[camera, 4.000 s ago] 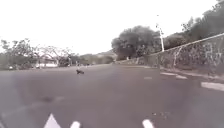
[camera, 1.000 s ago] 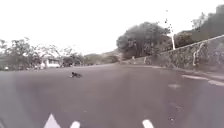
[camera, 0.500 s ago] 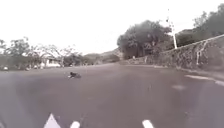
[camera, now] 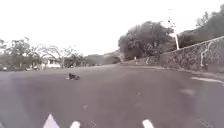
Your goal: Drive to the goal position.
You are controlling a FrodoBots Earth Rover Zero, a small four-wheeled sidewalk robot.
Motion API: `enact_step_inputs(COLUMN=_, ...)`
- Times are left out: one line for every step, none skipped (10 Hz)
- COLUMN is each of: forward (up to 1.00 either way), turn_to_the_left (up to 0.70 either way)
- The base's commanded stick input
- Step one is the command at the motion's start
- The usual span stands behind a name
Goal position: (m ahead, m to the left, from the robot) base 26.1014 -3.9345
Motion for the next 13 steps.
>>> enact_step_inputs(forward=0.5, turn_to_the_left=0.0)
enact_step_inputs(forward=0.5, turn_to_the_left=0.0)
enact_step_inputs(forward=0.5, turn_to_the_left=0.0)
enact_step_inputs(forward=0.5, turn_to_the_left=0.0)
enact_step_inputs(forward=0.5, turn_to_the_left=0.0)
enact_step_inputs(forward=0.5, turn_to_the_left=0.0)
enact_step_inputs(forward=0.5, turn_to_the_left=0.0)
enact_step_inputs(forward=0.5, turn_to_the_left=0.0)
enact_step_inputs(forward=0.5, turn_to_the_left=0.0)
enact_step_inputs(forward=0.5, turn_to_the_left=0.0)
enact_step_inputs(forward=0.5, turn_to_the_left=0.0)
enact_step_inputs(forward=0.5, turn_to_the_left=0.0)
enact_step_inputs(forward=0.5, turn_to_the_left=0.0)
